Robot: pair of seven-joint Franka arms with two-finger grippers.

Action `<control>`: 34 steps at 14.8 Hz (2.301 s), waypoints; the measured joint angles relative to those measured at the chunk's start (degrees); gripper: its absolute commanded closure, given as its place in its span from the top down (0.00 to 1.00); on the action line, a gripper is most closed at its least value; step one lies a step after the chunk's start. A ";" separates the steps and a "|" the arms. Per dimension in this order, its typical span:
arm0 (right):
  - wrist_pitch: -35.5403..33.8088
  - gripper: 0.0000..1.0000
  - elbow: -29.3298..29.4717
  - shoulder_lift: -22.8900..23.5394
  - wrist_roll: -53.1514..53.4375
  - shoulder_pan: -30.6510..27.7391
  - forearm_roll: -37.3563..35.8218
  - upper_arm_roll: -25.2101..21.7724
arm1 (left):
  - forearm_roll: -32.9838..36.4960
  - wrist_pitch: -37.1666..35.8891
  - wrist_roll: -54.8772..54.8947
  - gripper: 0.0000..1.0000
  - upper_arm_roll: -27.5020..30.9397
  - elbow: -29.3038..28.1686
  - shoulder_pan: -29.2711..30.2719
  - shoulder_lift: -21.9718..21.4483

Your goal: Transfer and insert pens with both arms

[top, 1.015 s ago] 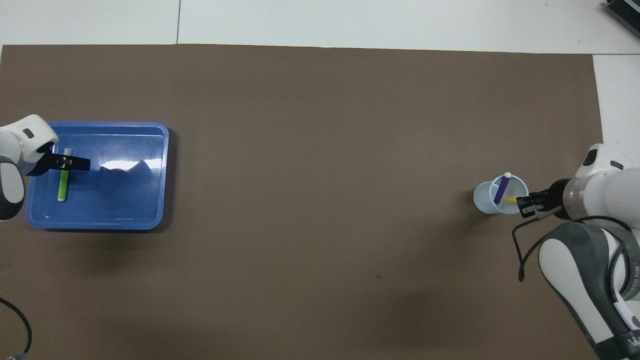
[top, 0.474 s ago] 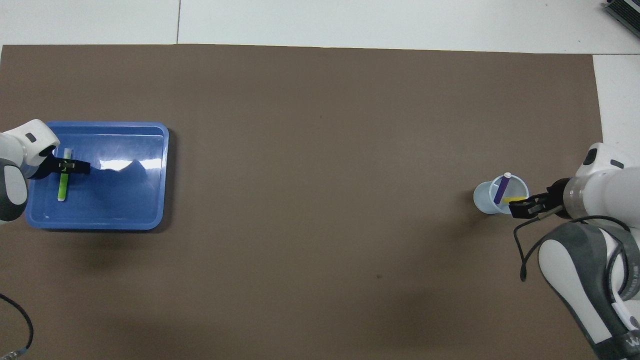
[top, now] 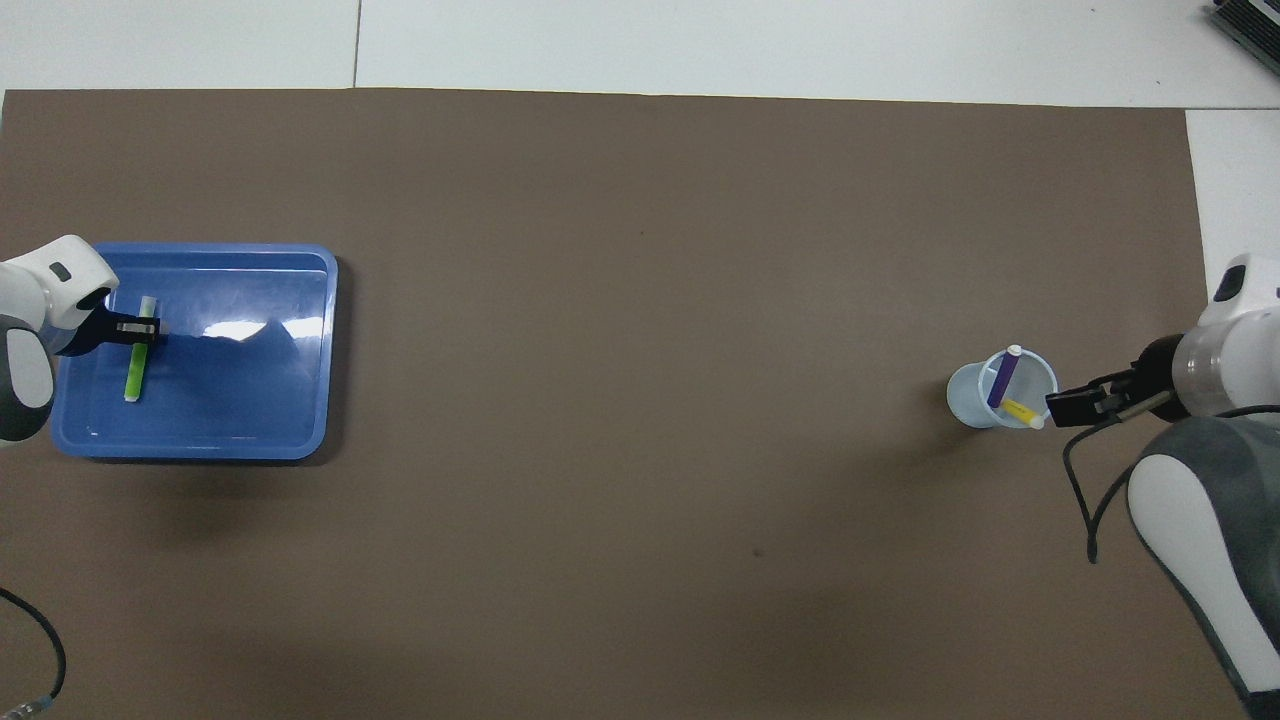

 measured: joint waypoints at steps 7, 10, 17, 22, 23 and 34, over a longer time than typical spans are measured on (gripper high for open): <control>-5.66 1.00 3.51 -0.30 0.25 0.04 10.90 0.48 | -1.27 -4.07 -7.09 0.00 -0.47 1.68 -0.09 -0.02; -6.51 1.00 3.50 -0.30 -0.52 0.08 18.01 0.65 | -4.90 -11.90 -14.14 0.00 -1.09 6.47 -1.65 -0.12; -9.43 1.00 3.48 -0.43 -2.79 1.69 33.35 0.88 | -14.97 -26.56 -40.14 0.00 -2.25 10.64 -8.32 -6.23; -11.01 1.00 2.60 -1.06 -6.64 3.56 44.66 0.99 | -21.57 -29.25 -65.93 0.00 -2.54 10.60 -18.87 -10.77; -11.01 1.00 2.04 -1.32 -7.38 4.02 46.68 0.99 | -22.35 -29.26 -70.75 0.00 -2.59 10.60 -21.21 -11.31; -10.51 1.00 -0.08 -2.72 -9.48 9.88 64.09 1.02 | -28.46 -22.29 -106.57 0.00 -3.33 10.70 -36.71 -12.87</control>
